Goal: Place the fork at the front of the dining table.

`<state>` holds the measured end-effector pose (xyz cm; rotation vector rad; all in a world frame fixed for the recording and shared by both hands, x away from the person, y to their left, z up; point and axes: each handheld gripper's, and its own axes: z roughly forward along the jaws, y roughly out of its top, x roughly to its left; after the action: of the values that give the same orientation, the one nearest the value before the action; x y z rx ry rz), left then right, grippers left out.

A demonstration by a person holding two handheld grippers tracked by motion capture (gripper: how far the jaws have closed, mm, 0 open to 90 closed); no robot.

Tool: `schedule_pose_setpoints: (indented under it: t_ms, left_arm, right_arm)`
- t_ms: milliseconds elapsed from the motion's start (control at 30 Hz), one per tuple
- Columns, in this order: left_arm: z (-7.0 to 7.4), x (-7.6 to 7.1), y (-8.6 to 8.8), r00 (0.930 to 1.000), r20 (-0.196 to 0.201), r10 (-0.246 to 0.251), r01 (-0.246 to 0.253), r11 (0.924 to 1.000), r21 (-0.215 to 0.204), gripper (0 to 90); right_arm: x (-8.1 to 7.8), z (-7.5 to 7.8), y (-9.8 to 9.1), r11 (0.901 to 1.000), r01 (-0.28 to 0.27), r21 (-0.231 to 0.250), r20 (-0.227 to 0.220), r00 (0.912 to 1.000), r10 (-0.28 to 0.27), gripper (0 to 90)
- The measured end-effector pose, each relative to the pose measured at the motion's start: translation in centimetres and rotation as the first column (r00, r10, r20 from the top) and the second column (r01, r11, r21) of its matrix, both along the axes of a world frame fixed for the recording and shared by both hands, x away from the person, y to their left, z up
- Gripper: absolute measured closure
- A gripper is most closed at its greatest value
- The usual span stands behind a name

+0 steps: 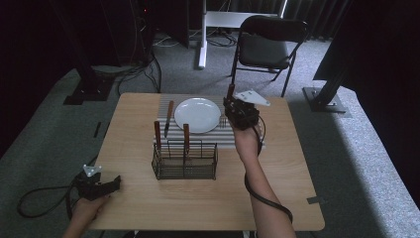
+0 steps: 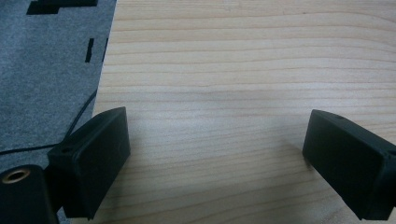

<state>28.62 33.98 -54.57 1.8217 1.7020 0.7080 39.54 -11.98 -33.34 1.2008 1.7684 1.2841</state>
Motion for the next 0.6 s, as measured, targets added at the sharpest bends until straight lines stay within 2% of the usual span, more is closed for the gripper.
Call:
schedule_pose_setpoints:
  t_ms: [300, 600]
  left_arm:
    - [0.0, 0.0, 0.0, 1.0000, 0.000, 0.000, 0.000, 1.0000, -0.001, 7.4]
    - [0.0, 0.0, 0.0, 1.0000, 0.000, 0.000, 0.000, 1.0000, -0.001, 7.3]
  right_arm:
    - [2.8, -1.6, -0.5, 0.9986, 0.051, -0.016, -0.044, 0.9977, -0.051, 76.6]
    - [5.2, -3.8, -0.9, 0.9948, 0.099, -0.027, -0.114, 0.9884, -0.101, 76.6]
